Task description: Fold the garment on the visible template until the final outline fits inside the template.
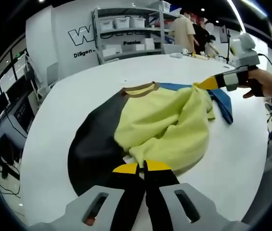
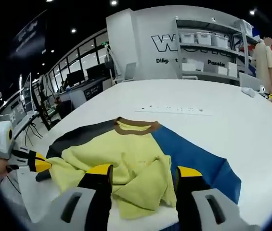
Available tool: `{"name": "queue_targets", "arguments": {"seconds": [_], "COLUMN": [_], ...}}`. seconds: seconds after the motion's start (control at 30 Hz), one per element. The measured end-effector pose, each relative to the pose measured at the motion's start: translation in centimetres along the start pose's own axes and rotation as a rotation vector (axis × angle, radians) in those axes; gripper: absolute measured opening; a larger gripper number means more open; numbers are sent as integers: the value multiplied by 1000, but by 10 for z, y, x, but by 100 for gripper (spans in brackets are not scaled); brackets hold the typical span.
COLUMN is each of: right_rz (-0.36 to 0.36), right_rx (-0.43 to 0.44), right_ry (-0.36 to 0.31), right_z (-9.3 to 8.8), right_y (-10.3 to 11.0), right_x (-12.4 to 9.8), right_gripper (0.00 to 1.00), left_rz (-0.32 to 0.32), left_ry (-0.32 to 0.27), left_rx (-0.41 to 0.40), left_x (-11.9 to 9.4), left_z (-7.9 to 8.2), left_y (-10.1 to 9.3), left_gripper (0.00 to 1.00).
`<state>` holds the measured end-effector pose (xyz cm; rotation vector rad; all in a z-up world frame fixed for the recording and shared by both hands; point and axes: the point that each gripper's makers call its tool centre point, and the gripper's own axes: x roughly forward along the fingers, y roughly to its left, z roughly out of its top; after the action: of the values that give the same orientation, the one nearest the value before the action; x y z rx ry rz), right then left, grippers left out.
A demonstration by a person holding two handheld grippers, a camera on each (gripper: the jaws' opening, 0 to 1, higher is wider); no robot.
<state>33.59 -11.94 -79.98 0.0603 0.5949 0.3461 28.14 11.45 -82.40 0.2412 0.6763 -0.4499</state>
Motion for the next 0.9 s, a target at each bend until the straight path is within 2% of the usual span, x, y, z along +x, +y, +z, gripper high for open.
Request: {"name": "queue_targets", "arguments": {"seconds": [0.13, 0.37, 0.53, 0.7, 0.9], "right_rz": [12, 31, 15, 12, -4], "right_rx": [25, 51, 61, 73, 91], "right_ry": [14, 32, 43, 89, 135], "right_z": [-6, -14, -24, -46, -66], "right_y": [6, 12, 12, 17, 19], "right_x": [-6, -17, -24, -27, -24], "right_gripper": [66, 77, 77, 72, 58], "left_rz": [-4, 2, 1, 5, 6], "left_ry": [1, 3, 1, -10, -12], "left_rx": [-16, -22, -26, -28, -23], "left_x": [-1, -2, -2, -3, -3], "left_z": [0, -1, -2, 0, 0], "left_y": [1, 4, 6, 9, 10], "left_gripper": [7, 7, 7, 7, 7]}}
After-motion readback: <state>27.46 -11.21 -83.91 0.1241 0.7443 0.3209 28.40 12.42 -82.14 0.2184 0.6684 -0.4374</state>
